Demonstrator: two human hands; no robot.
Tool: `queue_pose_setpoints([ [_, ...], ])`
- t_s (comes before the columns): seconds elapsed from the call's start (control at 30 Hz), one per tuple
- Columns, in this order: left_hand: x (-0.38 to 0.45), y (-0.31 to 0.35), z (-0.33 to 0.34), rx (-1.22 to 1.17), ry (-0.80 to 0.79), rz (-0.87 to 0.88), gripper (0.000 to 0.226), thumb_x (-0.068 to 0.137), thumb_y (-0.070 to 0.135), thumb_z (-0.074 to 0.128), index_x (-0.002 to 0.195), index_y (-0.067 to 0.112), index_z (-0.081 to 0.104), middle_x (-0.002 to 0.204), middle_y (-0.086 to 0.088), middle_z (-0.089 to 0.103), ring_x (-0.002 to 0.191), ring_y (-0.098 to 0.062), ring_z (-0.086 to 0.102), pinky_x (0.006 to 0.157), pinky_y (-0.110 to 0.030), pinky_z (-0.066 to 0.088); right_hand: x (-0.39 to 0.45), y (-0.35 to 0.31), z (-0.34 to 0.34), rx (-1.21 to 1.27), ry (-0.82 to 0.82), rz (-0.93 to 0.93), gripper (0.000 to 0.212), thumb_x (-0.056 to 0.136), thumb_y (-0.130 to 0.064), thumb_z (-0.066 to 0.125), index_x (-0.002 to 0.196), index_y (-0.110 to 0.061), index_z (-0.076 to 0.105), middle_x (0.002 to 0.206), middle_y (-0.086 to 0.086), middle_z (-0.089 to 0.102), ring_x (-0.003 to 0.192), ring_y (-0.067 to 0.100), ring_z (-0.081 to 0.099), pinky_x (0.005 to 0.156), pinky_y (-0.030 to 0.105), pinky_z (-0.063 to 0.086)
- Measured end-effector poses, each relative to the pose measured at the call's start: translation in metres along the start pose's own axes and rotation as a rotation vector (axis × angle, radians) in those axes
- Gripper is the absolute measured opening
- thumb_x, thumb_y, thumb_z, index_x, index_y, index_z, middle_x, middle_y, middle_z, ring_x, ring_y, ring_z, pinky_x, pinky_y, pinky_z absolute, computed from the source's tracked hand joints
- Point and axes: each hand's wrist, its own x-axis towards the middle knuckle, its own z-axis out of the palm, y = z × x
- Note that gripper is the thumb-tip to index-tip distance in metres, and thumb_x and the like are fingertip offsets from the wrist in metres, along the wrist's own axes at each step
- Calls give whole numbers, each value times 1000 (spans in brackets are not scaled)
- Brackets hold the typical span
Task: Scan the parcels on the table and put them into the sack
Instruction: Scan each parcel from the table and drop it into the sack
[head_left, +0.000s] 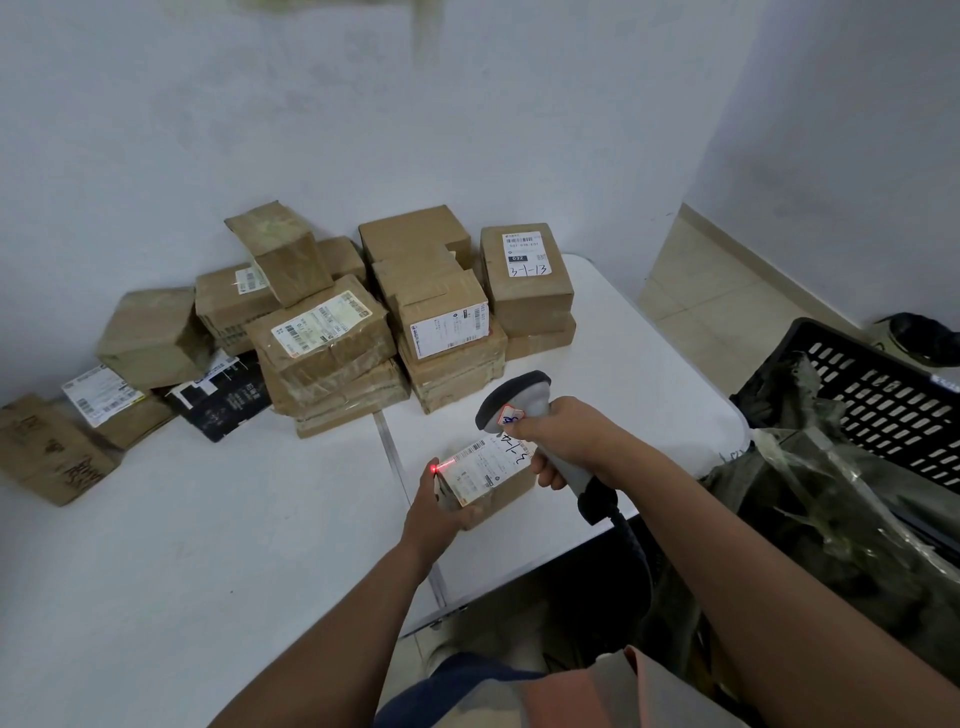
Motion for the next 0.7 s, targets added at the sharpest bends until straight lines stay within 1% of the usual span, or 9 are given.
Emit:
queue_pose_setpoints([
  [0.13, -2, 2, 0, -5, -7, 19, 87, 79, 25, 82, 145, 31, 26, 150, 1, 39, 131, -19, 41, 90, -26, 47, 2, 0, 0, -16, 5, -4, 36, 95, -34, 61, 103, 2, 59, 60, 11, 61, 47, 20, 57, 47, 25, 47],
  [0.27, -4, 4, 0, -5, -6, 17, 88, 80, 23, 81, 147, 30, 25, 150, 0, 39, 134, -21, 40, 91, -26, 45, 2, -1, 0, -31, 5, -16, 34, 95, -33, 60, 100, 0, 59, 59, 9, 61, 47, 20, 57, 46, 24, 46],
  [0.37, -4, 4, -2, -8, -7, 1, 96, 77, 26, 83, 151, 29, 22, 151, 0, 39, 137, -25, 39, 94, -30, 46, 2, -2, 0, -36, 8, -25, 32, 95, -33, 60, 99, -1, 59, 59, 9, 61, 47, 20, 58, 46, 24, 47],
  [0.43, -5, 5, -2, -7, -10, -9, 100, 73, 33, 84, 151, 30, 22, 151, 1, 39, 138, -25, 39, 98, -36, 47, 3, -1, 0, -42, 11, -26, 33, 95, -34, 61, 99, -1, 60, 59, 9, 62, 48, 21, 58, 47, 25, 47],
  [0.6, -6, 8, -3, 2, -14, -19, 99, 78, 26, 83, 153, 28, 18, 155, -1, 35, 139, -27, 37, 104, -43, 44, 4, 1, -1, -28, 13, -31, 33, 94, -35, 61, 96, -2, 60, 59, 9, 62, 47, 20, 58, 47, 25, 48],
  [0.63, -6, 8, -3, 6, -13, -20, 99, 78, 26, 82, 153, 28, 18, 155, -1, 35, 139, -27, 37, 103, -42, 45, 4, 2, -1, -22, 15, -29, 35, 94, -36, 61, 97, -1, 60, 59, 9, 62, 47, 20, 58, 46, 25, 48],
  [0.7, -7, 9, -3, 23, -16, -20, 95, 78, 24, 82, 152, 26, 21, 153, -1, 36, 137, -26, 39, 98, -37, 48, 5, 7, -3, 6, 20, -15, 39, 94, -37, 62, 101, 1, 61, 60, 9, 63, 48, 20, 59, 46, 24, 48],
])
